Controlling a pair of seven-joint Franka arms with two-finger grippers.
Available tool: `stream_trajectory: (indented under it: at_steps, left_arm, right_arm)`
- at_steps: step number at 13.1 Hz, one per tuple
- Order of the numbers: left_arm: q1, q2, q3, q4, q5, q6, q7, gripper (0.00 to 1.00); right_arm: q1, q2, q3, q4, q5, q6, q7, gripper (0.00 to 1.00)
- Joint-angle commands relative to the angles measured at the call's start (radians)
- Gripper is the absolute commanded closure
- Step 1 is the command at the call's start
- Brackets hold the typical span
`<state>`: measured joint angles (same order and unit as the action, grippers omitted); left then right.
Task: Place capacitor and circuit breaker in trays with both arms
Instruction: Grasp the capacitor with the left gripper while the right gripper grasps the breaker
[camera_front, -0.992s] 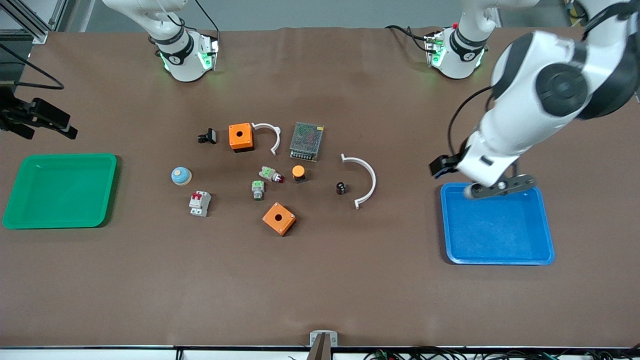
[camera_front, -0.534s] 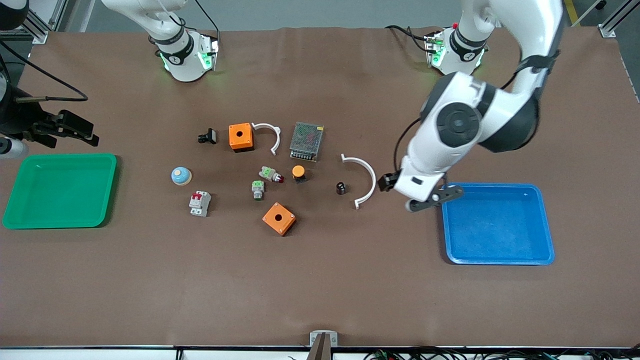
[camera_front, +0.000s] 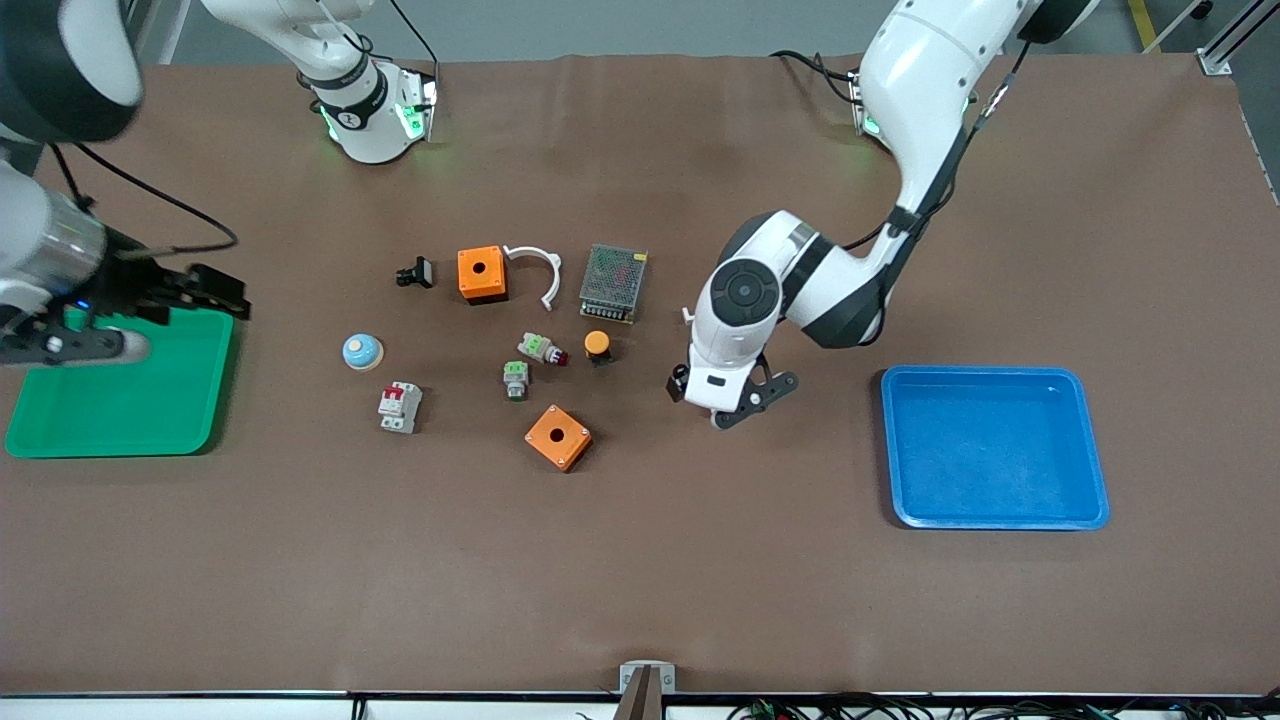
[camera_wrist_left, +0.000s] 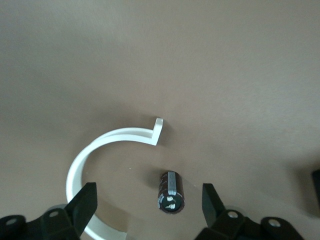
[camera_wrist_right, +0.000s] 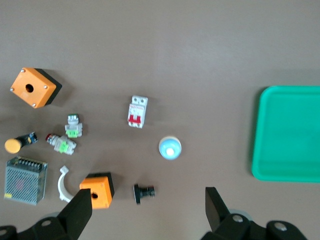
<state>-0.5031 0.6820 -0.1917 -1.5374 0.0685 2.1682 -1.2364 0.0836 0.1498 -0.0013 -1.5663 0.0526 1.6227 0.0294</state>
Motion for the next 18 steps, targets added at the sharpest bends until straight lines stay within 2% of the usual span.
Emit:
stream_trajectory:
  at_steps: [1,5,8,10,11,15,16,18]
  left_arm:
    - [-0.02,0.03,0.003,0.019,0.019,0.015,-0.055,0.14]
    - [-0.054,0.076,0.003,0.019,0.017,0.065,-0.101,0.28]
    - [-0.055,0.1,0.005,0.019,0.019,0.102,-0.123,0.34]
    - [-0.061,0.106,0.005,0.019,0.019,0.104,-0.123,0.43]
    - [-0.063,0.108,0.005,0.019,0.019,0.104,-0.123,0.48]
    - [-0.066,0.105,0.005,0.02,0.019,0.114,-0.123,0.83]
    - [-0.064,0.097,0.006,0.02,0.02,0.114,-0.118,0.87]
    - [-0.06,0.085,0.017,0.028,0.025,0.114,-0.112,0.88]
  right_arm:
    - [0.053,0.039,-0.003,-0.101,-0.019,0.133,0.03,0.0]
    - [0.074,0.181,-0.002,-0.101,-0.016,0.27,0.109,0.01]
    - [0.074,0.301,-0.002,-0.109,-0.007,0.406,0.11,0.01]
    - [0.074,0.35,-0.002,-0.109,-0.005,0.436,0.119,0.02]
    - [0.076,0.359,-0.002,-0.115,-0.005,0.437,0.138,0.02]
    - [0.091,0.344,-0.002,-0.23,-0.007,0.486,0.181,0.02]
    - [0.091,0.341,0.0,-0.266,-0.007,0.515,0.182,0.02]
    - [0.094,0.341,0.0,-0.308,-0.005,0.562,0.184,0.02]
